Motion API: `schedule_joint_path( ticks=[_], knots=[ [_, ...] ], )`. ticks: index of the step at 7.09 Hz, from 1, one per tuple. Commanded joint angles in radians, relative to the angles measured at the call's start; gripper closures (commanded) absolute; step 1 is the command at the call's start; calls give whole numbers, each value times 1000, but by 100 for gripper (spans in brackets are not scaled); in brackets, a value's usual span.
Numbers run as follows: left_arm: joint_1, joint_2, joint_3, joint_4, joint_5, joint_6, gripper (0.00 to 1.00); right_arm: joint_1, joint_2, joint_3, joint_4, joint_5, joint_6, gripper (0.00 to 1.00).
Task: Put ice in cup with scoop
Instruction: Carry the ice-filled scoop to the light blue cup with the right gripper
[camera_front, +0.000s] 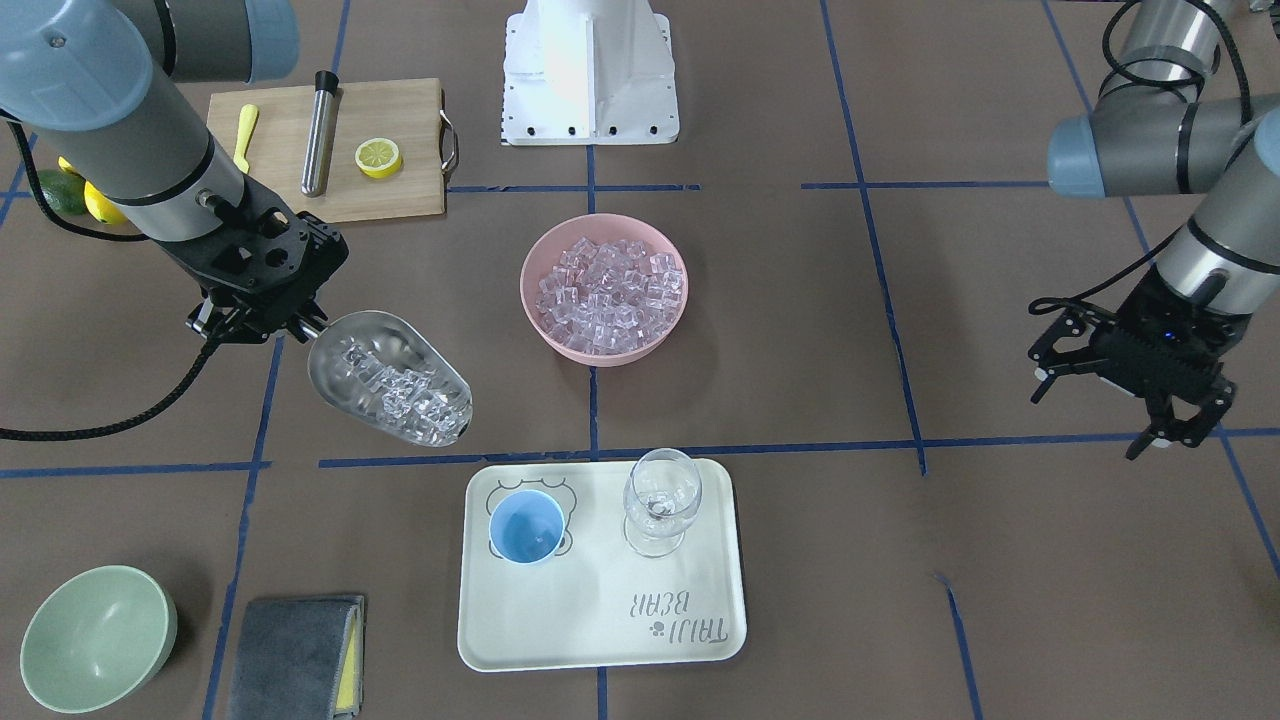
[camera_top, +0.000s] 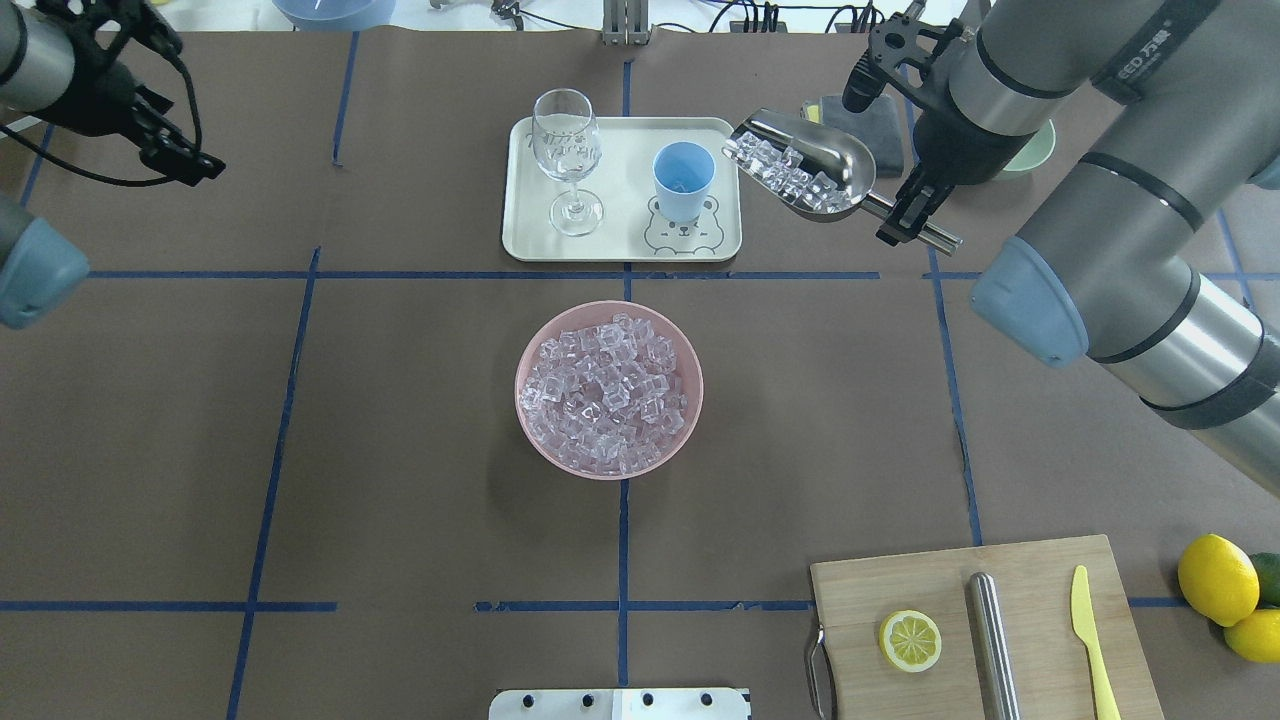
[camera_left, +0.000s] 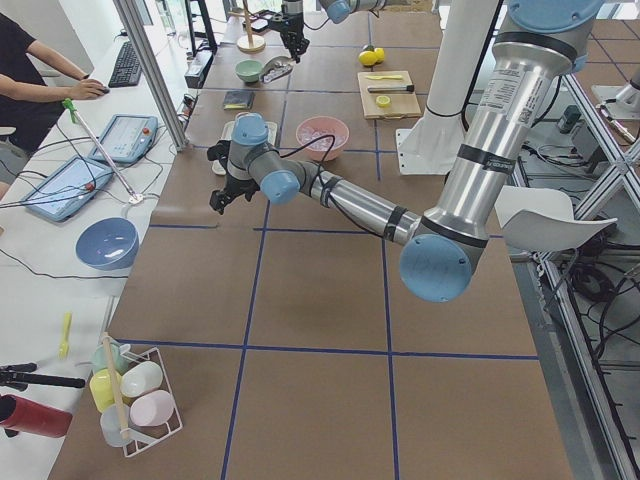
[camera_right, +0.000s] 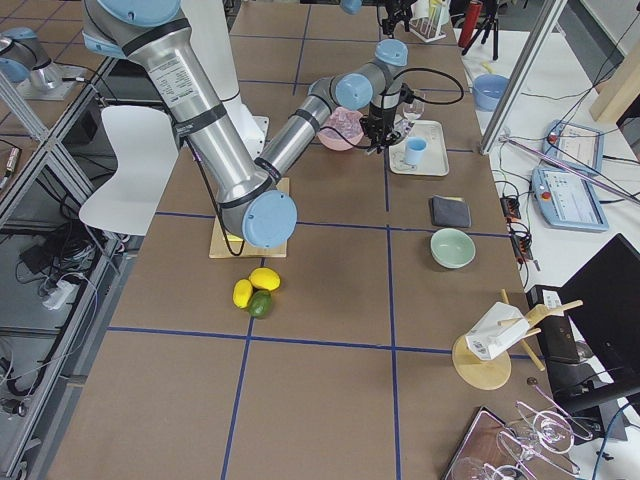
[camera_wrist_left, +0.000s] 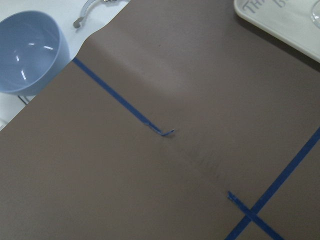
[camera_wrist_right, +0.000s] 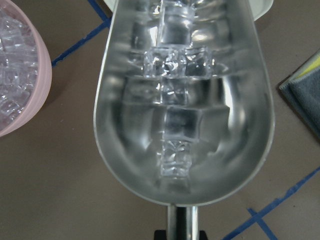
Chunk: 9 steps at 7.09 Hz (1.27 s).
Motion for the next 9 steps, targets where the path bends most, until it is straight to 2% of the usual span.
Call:
schedule_joint_path(
  ticks=[1, 3, 4, 6, 9],
  knots=[
    [-44, 71, -36, 10, -8, -2, 0, -2, 31, -21, -33, -10, 43, 100],
    [-94, 115, -37, 10, -8, 4, 0, -15, 168, -177, -46, -12, 95, 100],
    [-95, 117, -36, 10, -6, 5, 0, -17, 202, -236, -46, -12, 111, 100],
    [-106, 117, -27, 11, -6, 8, 0, -17, 204, -238, -62, -9, 113, 100],
    [-108, 123, -17, 10, 1, 57, 0, -57, 242, -239, -206, -10, 113, 100]
  ],
)
